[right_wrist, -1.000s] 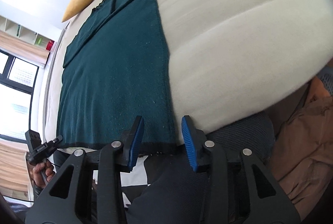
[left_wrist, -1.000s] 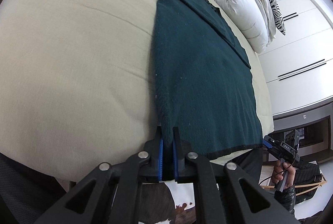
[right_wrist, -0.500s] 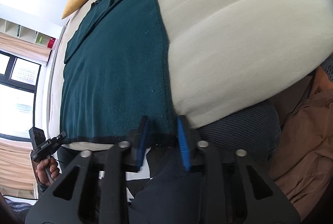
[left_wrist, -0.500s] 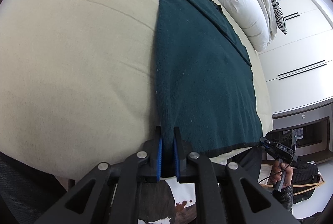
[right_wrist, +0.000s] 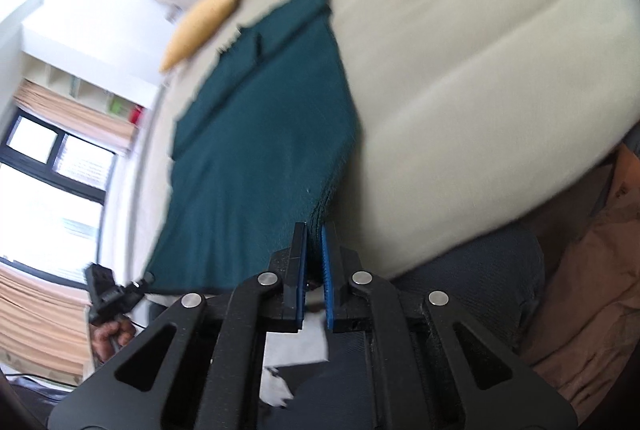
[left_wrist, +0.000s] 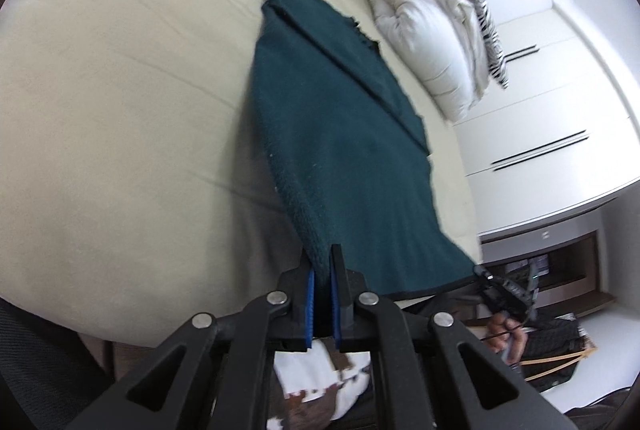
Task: Fold small clothes
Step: 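Grasp the hem with both grippers and lift it toward the collar, then lay the hem over the collar with both grippers and open them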
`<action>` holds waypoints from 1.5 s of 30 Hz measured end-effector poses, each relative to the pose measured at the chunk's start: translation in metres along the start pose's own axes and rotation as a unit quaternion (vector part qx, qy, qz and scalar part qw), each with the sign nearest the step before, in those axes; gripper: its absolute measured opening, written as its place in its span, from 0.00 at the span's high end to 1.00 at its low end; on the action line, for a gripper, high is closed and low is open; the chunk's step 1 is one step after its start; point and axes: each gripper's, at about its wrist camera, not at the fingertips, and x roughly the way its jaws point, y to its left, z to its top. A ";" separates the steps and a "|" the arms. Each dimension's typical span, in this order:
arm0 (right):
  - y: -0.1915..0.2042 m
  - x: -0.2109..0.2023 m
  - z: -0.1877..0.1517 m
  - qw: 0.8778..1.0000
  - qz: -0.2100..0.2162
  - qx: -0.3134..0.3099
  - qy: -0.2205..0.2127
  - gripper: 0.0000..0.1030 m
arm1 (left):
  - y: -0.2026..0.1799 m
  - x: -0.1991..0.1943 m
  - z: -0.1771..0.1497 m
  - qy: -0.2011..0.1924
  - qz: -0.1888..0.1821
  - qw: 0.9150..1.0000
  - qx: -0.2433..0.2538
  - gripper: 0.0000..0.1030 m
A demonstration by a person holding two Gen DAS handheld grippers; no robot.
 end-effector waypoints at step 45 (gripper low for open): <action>0.090 0.094 0.226 0.985 -0.011 -0.026 -0.170 0.94 | -0.009 0.048 0.214 -0.134 -0.144 0.976 -0.093 0.94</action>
